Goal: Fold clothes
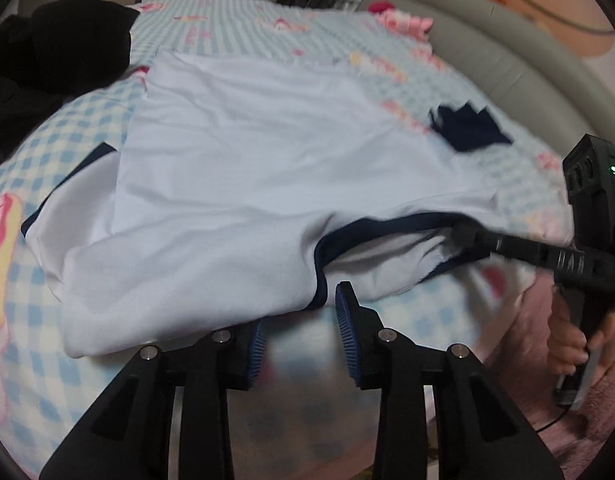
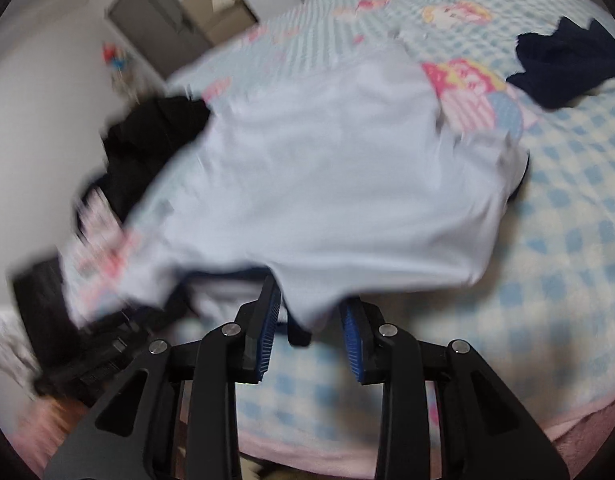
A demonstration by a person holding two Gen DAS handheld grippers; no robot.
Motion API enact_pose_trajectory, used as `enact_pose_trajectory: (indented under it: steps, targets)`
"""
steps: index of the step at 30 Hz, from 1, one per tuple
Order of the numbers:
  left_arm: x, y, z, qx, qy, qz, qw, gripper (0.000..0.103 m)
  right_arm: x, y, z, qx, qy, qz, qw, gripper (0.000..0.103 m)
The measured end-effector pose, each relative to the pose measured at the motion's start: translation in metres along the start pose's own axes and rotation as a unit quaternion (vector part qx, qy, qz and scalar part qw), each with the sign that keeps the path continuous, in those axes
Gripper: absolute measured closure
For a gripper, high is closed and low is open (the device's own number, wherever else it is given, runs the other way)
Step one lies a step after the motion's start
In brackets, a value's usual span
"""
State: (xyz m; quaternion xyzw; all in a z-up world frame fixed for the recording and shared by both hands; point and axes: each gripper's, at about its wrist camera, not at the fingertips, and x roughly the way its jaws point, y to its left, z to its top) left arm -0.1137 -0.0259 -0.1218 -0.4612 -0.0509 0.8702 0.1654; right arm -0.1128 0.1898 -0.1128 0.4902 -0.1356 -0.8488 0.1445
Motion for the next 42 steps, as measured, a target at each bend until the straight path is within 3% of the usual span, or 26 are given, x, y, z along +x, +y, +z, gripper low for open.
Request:
enact_pose_trajectory:
  steps: [2, 4, 7, 12, 15, 16, 21, 23, 27, 29, 31, 34, 39, 42]
  targets:
    - [0.001, -0.007, 0.000, 0.020, -0.005, 0.023, 0.9995, 0.070, 0.013, 0.005, -0.010, -0.022, 0.021, -0.026, 0.999, 0.072]
    - [-0.004, -0.014, 0.003, 0.032, -0.025, 0.038, 0.9984, 0.071, 0.015, 0.006, -0.012, -0.022, 0.012, -0.034, 0.999, 0.072]
    - [-0.019, -0.009, 0.014, -0.010, -0.056, 0.015, 0.9983, 0.084, 0.008, 0.005, -0.009, -0.007, -0.015, -0.027, 0.999, 0.076]
    - [-0.043, 0.015, 0.016, -0.090, -0.109, -0.044, 0.9890, 0.085, -0.017, -0.009, 0.006, 0.060, -0.056, 0.038, 0.996, 0.088]
    - [-0.033, 0.016, 0.013, -0.079, -0.086, -0.012, 0.9931, 0.086, -0.017, -0.011, 0.001, 0.055, -0.048, 0.005, 0.997, 0.090]
    - [-0.029, 0.016, 0.012, -0.076, -0.076, 0.008, 0.9941, 0.091, -0.017, -0.012, -0.001, 0.052, -0.045, -0.010, 0.998, 0.090]
    - [-0.043, 0.021, 0.003, -0.105, -0.084, 0.074, 0.9881, 0.092, -0.018, -0.014, -0.010, 0.035, -0.035, -0.075, 0.996, 0.090]
    - [-0.044, 0.018, 0.002, -0.101, -0.077, 0.075, 0.9891, 0.092, -0.019, -0.017, -0.010, 0.038, -0.033, -0.074, 0.996, 0.089]
    - [-0.034, 0.017, 0.003, -0.103, -0.040, 0.029, 0.9935, 0.087, -0.019, -0.019, -0.011, 0.052, -0.028, -0.055, 0.997, 0.089]
    - [-0.027, 0.007, -0.002, -0.085, -0.023, 0.023, 0.9958, 0.064, -0.019, -0.020, -0.011, 0.059, -0.025, -0.045, 0.997, 0.089]
    - [-0.016, -0.006, -0.009, -0.053, -0.004, 0.033, 0.9980, 0.057, -0.019, -0.020, -0.011, 0.066, -0.022, -0.035, 0.997, 0.088]
    - [-0.001, -0.016, -0.008, -0.043, 0.011, 0.044, 0.9980, 0.057, -0.019, -0.022, -0.012, 0.077, -0.018, -0.021, 0.997, 0.088]
    - [-0.015, 0.001, 0.010, -0.121, -0.041, 0.090, 0.9877, 0.058, -0.021, -0.022, -0.013, 0.078, -0.020, -0.017, 0.997, 0.088]
    - [-0.033, 0.010, 0.011, -0.149, -0.062, 0.105, 0.9812, 0.076, -0.025, -0.025, -0.012, 0.080, -0.031, -0.021, 0.996, 0.083]
